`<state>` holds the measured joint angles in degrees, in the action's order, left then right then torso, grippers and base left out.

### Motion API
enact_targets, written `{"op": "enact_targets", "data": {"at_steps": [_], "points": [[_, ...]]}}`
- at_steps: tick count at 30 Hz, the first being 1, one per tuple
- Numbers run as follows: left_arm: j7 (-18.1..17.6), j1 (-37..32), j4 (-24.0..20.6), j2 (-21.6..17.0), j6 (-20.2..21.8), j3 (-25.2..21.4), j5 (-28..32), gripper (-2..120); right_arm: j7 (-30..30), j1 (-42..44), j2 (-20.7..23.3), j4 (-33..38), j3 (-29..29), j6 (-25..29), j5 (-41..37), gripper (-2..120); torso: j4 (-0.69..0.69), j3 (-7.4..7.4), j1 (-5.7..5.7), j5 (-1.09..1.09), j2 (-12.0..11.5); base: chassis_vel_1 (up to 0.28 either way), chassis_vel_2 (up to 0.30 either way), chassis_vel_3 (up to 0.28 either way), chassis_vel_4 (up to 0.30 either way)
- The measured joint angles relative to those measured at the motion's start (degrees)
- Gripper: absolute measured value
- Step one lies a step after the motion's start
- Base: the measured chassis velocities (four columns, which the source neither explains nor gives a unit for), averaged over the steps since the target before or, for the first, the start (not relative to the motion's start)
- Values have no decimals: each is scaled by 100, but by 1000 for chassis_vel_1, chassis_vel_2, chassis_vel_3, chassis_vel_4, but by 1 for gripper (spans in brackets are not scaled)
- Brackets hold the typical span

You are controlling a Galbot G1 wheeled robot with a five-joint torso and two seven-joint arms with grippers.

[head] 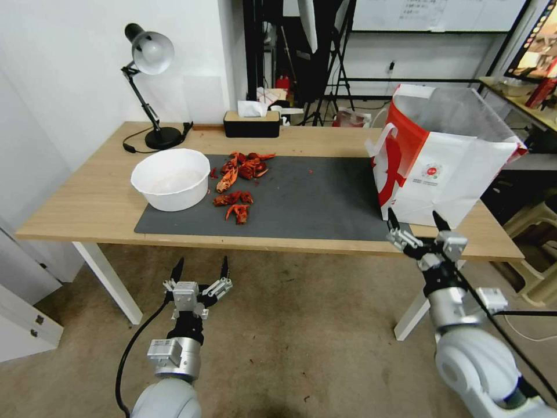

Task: Close the takeout container lid, then place the container into the takeout bag.

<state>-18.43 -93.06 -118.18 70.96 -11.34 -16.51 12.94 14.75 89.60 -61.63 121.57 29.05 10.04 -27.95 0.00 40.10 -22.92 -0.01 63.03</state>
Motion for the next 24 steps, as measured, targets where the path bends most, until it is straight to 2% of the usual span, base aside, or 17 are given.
{"op": "enact_targets", "data": {"at_steps": [13,24], "points": [[4,-38,12,2,-101,16,14,100,-143,498,-356,-274,-139,214,494,100,-1,1,0,0,0,0,0,0,0],[34,-114,13,5,-120,41,-44,100,-231,658,-462,-399,-219,393,633,100,0,1,0,0,0,0,0,0,0]]}}
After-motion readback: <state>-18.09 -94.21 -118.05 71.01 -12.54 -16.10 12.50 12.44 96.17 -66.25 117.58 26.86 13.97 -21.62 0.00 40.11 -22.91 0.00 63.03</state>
